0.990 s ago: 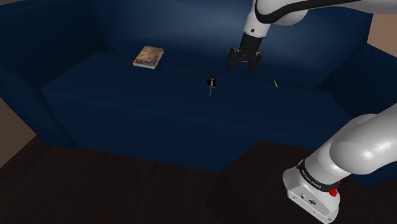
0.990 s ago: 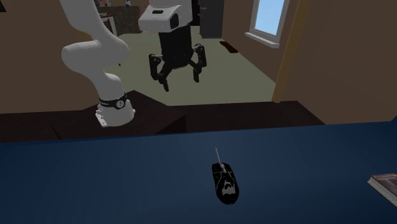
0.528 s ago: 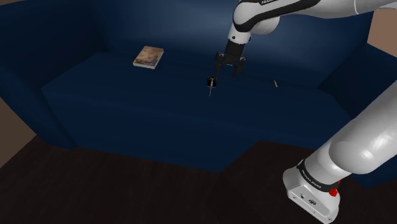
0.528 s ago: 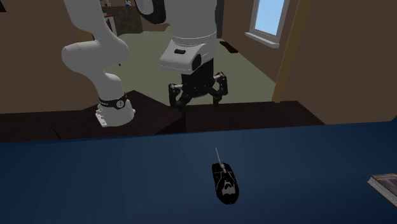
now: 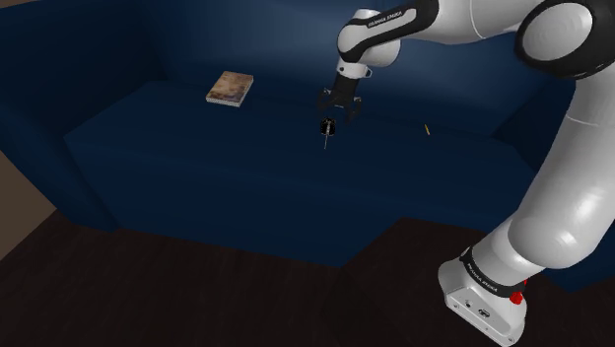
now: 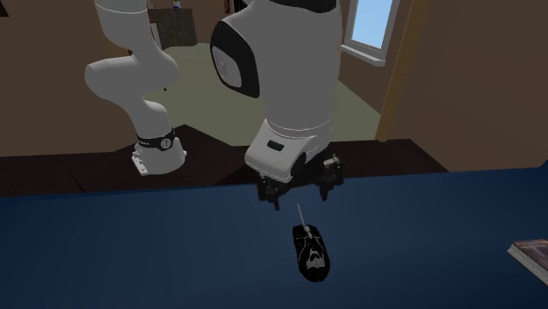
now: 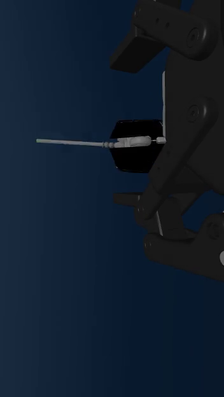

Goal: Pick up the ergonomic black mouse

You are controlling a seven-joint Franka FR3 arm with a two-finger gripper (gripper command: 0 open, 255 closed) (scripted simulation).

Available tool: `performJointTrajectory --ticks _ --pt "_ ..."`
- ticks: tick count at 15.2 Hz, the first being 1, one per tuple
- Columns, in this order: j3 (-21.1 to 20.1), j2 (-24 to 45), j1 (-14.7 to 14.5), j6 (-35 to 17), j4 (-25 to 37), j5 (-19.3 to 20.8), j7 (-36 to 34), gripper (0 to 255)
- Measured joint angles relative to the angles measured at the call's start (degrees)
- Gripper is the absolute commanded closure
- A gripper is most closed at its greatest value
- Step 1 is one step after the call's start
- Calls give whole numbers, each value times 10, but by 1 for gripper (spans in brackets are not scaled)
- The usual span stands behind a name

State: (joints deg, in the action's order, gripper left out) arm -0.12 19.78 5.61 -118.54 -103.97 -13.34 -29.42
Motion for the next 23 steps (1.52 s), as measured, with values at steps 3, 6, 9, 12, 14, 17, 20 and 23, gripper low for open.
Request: performJointTrajectory --ticks 3,6,9,12,14,17,20,23 --pt "3 54 4 -5 47 -9 -14 0" --pt "3 76 6 -18 54 -12 -12 0" --pt "2 87 6 -35 48 -15 -8 0" --pt "2 94 6 -42 47 -16 -6 255" --pt "3 93 7 -42 48 -16 -6 255" --pt "3 93 7 -42 49 -16 -6 255" --pt "3 94 6 -43 49 -16 -7 255" --pt "3 92 6 -41 48 -16 -7 255"
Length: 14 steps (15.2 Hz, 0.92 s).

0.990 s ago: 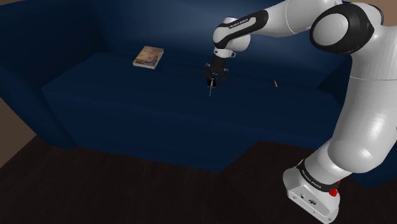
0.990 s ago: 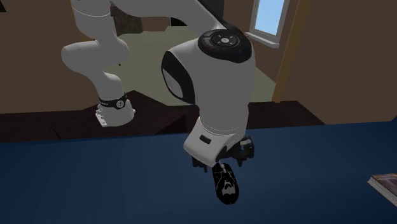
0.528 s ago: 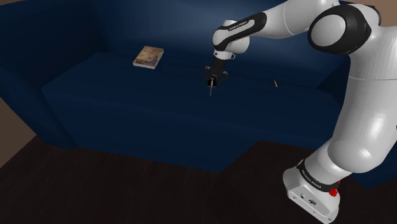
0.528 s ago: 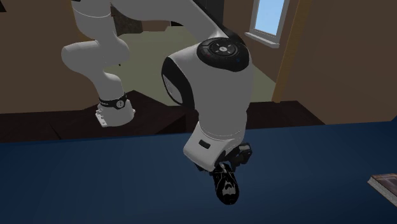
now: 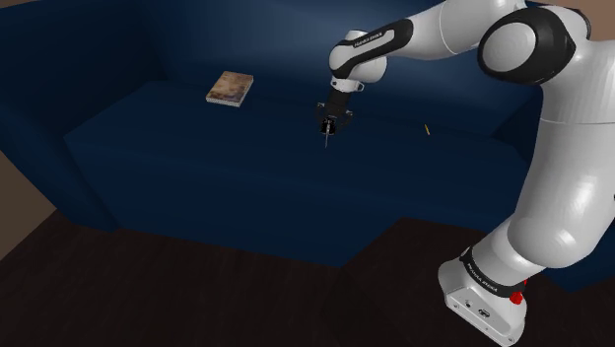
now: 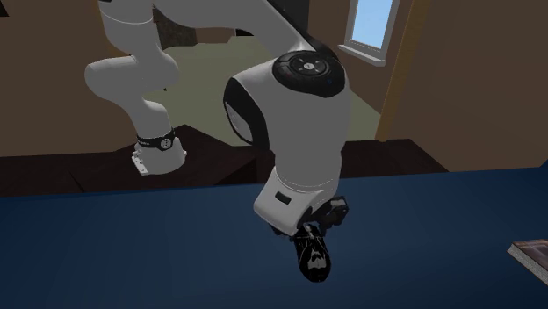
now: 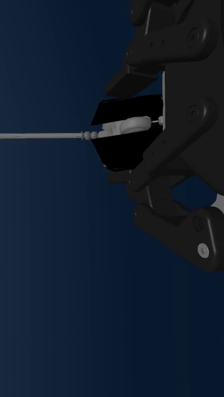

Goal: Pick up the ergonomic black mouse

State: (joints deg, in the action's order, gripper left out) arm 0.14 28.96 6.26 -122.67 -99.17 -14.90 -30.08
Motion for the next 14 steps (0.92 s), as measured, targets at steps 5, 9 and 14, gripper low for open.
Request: performJointTrajectory --ticks 5,9,14 --pt "1 -18 0 26 7 3 -6 255" --pt "2 -32 0 51 18 6 -12 255" --pt "3 -46 -1 80 34 10 -20 255"
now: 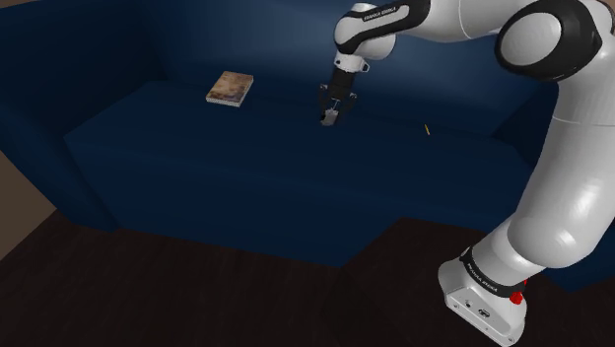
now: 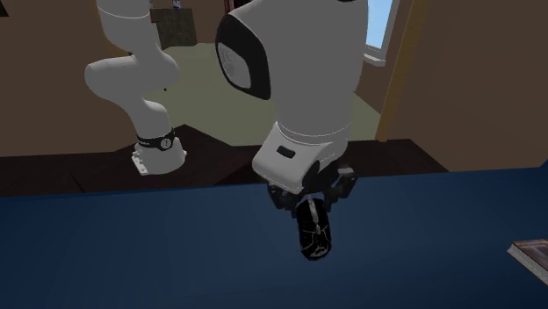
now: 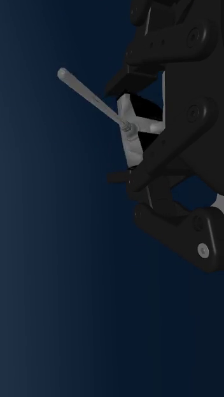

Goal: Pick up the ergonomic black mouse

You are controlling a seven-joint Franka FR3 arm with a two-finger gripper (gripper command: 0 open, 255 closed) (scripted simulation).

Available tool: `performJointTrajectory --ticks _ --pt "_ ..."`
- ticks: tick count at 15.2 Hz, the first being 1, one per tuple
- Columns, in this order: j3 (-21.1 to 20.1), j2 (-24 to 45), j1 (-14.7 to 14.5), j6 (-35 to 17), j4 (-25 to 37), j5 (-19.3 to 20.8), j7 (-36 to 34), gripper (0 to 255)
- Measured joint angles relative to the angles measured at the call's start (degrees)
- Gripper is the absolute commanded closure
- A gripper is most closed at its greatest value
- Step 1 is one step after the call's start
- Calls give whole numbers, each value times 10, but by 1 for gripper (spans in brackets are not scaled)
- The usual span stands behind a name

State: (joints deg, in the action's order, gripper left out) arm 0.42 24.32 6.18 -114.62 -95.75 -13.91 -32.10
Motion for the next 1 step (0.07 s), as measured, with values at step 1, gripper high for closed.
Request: performJointTrajectory --ticks 1 --pt "0 -4 0 4 0 0 0 255"
